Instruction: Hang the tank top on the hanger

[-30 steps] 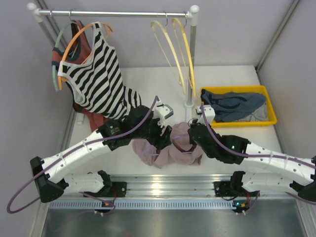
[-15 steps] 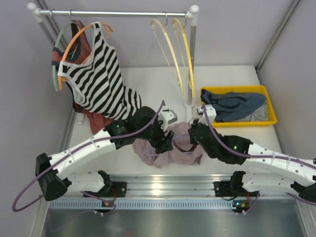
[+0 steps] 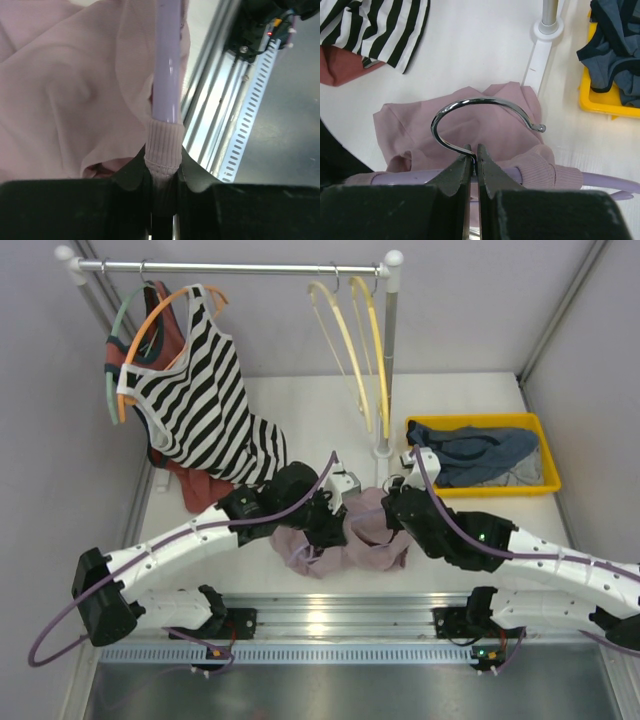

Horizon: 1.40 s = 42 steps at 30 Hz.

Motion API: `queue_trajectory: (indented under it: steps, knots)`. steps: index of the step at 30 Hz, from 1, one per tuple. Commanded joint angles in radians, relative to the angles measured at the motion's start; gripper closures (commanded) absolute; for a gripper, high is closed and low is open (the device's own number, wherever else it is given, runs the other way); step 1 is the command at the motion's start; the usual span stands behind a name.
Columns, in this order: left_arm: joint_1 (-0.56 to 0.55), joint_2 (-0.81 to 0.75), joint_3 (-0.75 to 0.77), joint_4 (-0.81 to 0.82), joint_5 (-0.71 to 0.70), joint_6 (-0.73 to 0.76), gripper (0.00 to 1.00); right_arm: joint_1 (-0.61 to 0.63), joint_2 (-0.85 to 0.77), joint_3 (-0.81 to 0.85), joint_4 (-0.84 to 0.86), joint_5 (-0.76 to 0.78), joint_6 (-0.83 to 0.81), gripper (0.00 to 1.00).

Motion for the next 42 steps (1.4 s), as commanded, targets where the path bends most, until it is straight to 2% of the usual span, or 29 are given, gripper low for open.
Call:
queue_trajectory:
  steps: [1,2,3,8,11,14,20,27,34,37,42]
  knots:
    - [0.002,-0.036,-0.020,0.092,0.038,-0.003,0.89,0.015,-0.010,0.069,0.043,0.017,-0.007,1.00]
    - [0.002,-0.047,-0.025,0.098,0.038,-0.008,0.98,0.015,-0.009,0.070,0.041,0.014,-0.007,1.00]
    - [0.002,-0.052,-0.034,0.112,0.035,-0.015,1.00,0.015,-0.007,0.070,0.043,0.015,-0.005,1.00]
    - [0.002,-0.114,-0.094,0.179,0.021,-0.040,1.00,0.015,-0.004,0.077,0.038,0.015,-0.010,1.00]
    - [0.002,-0.180,-0.155,0.244,0.006,-0.051,1.00,0.015,-0.012,0.086,0.024,0.017,-0.013,0.90]
    - [0.002,-0.252,-0.223,0.320,-0.003,-0.072,1.00,0.015,-0.021,0.101,0.015,0.015,-0.025,0.68]
    - [0.002,-0.331,-0.287,0.337,-0.052,-0.098,1.00,0.015,-0.044,0.124,-0.011,0.003,-0.031,0.46]
    - [0.002,-0.400,-0.316,0.314,-0.110,-0.121,1.00,0.015,-0.104,0.146,-0.025,-0.032,-0.034,0.38]
    - [0.002,-0.481,-0.309,0.278,-0.126,-0.143,1.00,0.015,-0.148,0.166,-0.086,-0.023,-0.034,0.38]
    - [0.002,-0.507,-0.269,0.248,-0.127,-0.138,1.00,0.015,-0.173,0.164,-0.098,-0.022,-0.042,0.41]
    - [0.002,-0.494,-0.133,0.062,-0.150,-0.094,1.00,0.015,-0.211,0.187,-0.143,-0.005,-0.045,0.43]
